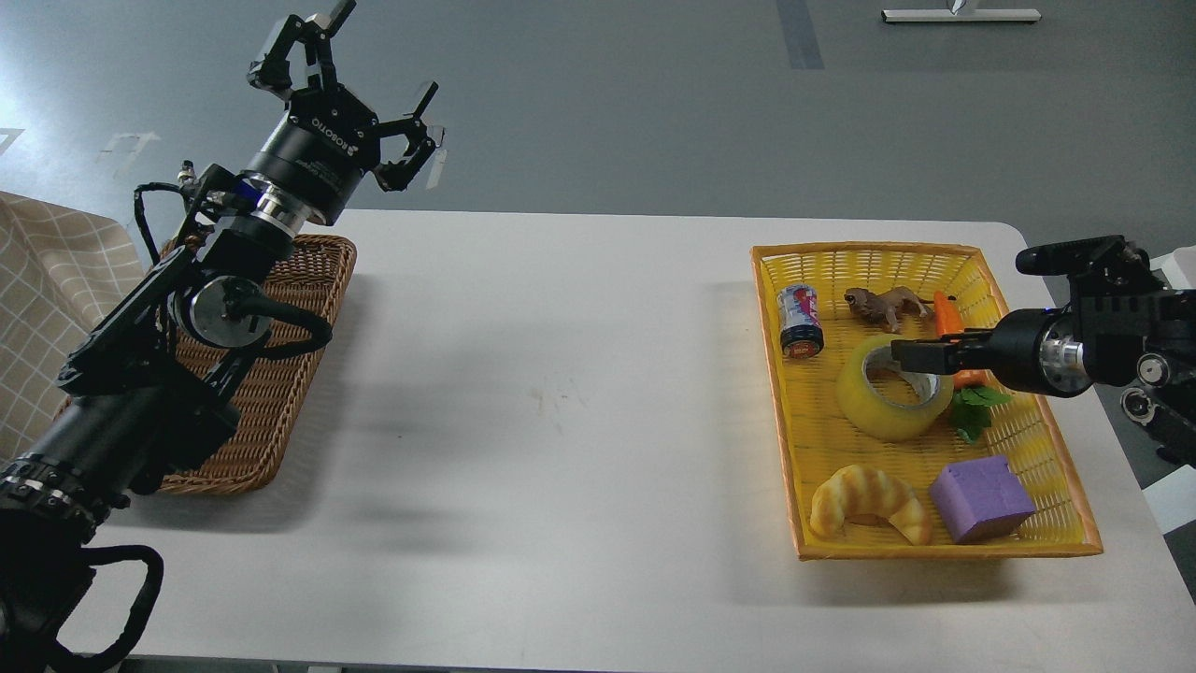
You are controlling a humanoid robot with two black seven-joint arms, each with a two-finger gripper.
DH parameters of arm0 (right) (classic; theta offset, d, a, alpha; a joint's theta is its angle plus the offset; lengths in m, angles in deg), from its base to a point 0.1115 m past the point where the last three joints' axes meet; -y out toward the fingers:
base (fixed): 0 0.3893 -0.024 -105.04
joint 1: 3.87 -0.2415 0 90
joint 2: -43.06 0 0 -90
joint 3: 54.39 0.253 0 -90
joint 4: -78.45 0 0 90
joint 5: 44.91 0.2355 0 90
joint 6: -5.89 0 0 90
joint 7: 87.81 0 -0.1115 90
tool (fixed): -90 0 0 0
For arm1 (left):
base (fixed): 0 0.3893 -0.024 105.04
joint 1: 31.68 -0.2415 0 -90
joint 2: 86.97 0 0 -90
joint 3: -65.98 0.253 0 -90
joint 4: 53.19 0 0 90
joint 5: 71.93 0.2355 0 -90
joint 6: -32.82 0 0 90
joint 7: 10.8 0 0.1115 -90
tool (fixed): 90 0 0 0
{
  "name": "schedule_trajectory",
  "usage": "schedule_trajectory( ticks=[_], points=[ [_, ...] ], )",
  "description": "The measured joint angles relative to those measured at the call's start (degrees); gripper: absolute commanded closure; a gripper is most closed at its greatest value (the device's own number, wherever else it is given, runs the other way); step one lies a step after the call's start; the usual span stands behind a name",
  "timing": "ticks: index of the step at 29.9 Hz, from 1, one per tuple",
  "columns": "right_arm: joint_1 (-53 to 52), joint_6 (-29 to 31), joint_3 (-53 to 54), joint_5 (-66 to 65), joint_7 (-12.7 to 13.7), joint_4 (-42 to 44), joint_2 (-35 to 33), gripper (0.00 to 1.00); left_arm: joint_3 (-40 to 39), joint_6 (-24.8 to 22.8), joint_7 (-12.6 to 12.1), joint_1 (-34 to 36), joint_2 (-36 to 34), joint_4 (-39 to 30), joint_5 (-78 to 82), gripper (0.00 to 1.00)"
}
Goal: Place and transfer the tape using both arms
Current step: 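Reach the right gripper down into the yellow basket toward the tape roll, then grasp the yellow tape roll with the right gripper and lift it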
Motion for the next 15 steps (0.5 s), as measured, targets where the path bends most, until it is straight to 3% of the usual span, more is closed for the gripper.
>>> schedule_trajectory(
  ticks=[8, 15],
  points=[
    [0.1, 0.0, 0.0, -1.7, 0.1, 1.6, 1.6, 0.04, 0.0, 0.0, 0.0, 0.0, 0.0, 0.0, -0.1, 0.02],
    [-0.2, 0.0, -1.0, -5.4, 0.1, 3.5, 4.0, 0.13, 0.0, 0.0, 0.0, -0.1, 0.1, 0.0, -0.1, 0.02]
  ],
)
